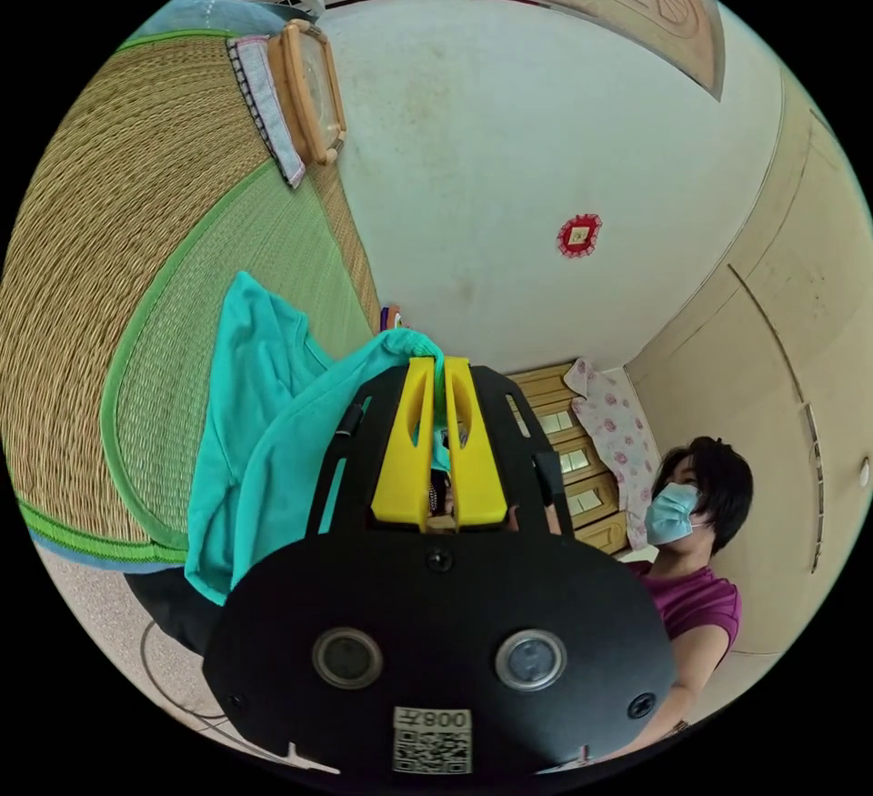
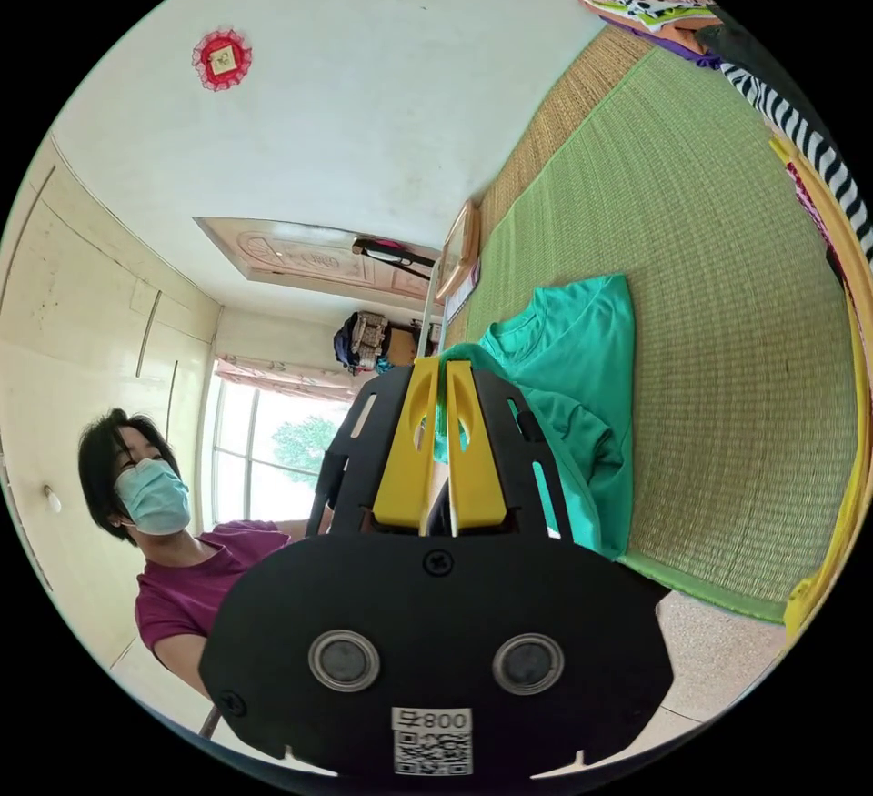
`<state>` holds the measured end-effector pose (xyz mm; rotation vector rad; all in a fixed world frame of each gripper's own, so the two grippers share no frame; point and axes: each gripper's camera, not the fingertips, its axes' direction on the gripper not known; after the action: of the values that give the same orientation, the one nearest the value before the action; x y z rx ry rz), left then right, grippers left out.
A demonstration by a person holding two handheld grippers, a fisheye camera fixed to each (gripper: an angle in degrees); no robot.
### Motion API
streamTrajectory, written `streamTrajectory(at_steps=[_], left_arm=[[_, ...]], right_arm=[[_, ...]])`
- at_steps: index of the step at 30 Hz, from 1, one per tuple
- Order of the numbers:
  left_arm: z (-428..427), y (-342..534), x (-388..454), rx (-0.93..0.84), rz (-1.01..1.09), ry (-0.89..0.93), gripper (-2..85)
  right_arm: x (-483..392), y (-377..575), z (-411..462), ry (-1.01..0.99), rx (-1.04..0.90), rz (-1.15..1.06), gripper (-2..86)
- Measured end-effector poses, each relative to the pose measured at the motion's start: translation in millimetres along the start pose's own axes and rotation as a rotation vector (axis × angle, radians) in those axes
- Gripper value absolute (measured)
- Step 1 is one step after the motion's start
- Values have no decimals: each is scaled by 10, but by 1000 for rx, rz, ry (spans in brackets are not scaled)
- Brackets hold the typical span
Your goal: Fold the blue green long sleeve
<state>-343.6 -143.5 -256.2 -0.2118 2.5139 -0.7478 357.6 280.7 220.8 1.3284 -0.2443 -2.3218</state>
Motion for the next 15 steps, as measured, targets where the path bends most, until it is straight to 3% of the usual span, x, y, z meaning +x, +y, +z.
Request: streamTrajectory(at_steps=[15], left_arm=[[818, -1273, -1445, 1, -82, -117, 18]], right_arm=[[1039, -1251, 606, 46, -21, 155, 7]])
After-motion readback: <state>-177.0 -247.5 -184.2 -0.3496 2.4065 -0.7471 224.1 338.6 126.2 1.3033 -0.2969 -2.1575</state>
